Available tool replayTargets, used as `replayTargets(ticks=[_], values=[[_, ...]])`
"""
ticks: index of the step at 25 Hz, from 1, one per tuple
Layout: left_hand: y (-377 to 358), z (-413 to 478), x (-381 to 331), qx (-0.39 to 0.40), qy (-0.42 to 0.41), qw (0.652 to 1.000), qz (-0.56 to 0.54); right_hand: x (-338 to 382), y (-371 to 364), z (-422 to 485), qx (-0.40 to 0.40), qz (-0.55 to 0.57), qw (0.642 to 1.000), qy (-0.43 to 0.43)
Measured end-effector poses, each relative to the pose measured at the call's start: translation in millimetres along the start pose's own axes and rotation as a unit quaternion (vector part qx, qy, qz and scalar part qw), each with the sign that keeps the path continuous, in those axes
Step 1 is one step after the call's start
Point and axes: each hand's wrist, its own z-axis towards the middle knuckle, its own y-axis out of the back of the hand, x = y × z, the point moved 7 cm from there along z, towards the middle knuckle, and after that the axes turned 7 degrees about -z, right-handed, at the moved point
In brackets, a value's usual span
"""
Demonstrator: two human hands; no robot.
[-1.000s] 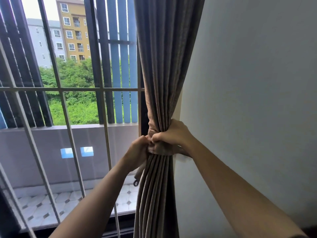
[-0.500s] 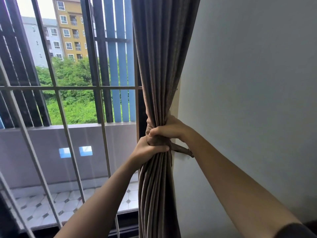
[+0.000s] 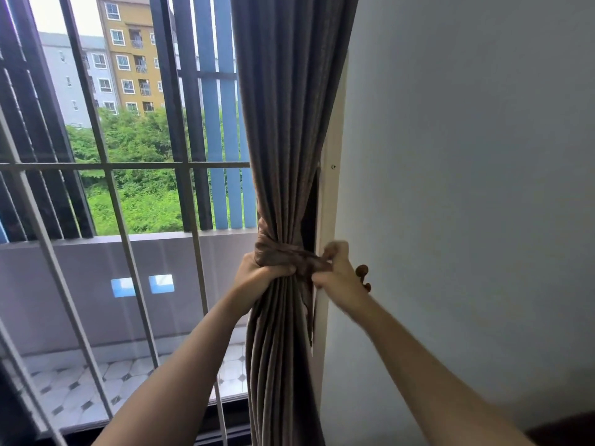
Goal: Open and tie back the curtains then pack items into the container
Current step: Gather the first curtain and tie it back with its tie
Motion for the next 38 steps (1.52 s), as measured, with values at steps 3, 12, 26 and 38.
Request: replayTargets(ticks=[3, 12, 26, 38], values=[[11, 0, -4, 0.003, 0.009, 1.000, 0.006, -50, -13, -27, -0.093, 0.013, 0.993, -0.074], [9, -4, -4, 0.067, 0.039, 0.997, 0.000, -44, -37, 0, 0.084, 0.088, 0.990, -0.078], [5, -13, 4, -0.086, -0.024, 0.987, 0.133, -9, 14, 20, 0.020, -0.178, 0.984, -0.022], [-8, -32, 1, -0.072, -0.065, 0.991, 0.091, 21, 16, -2, 0.038, -0.300, 0.953, 0.029]])
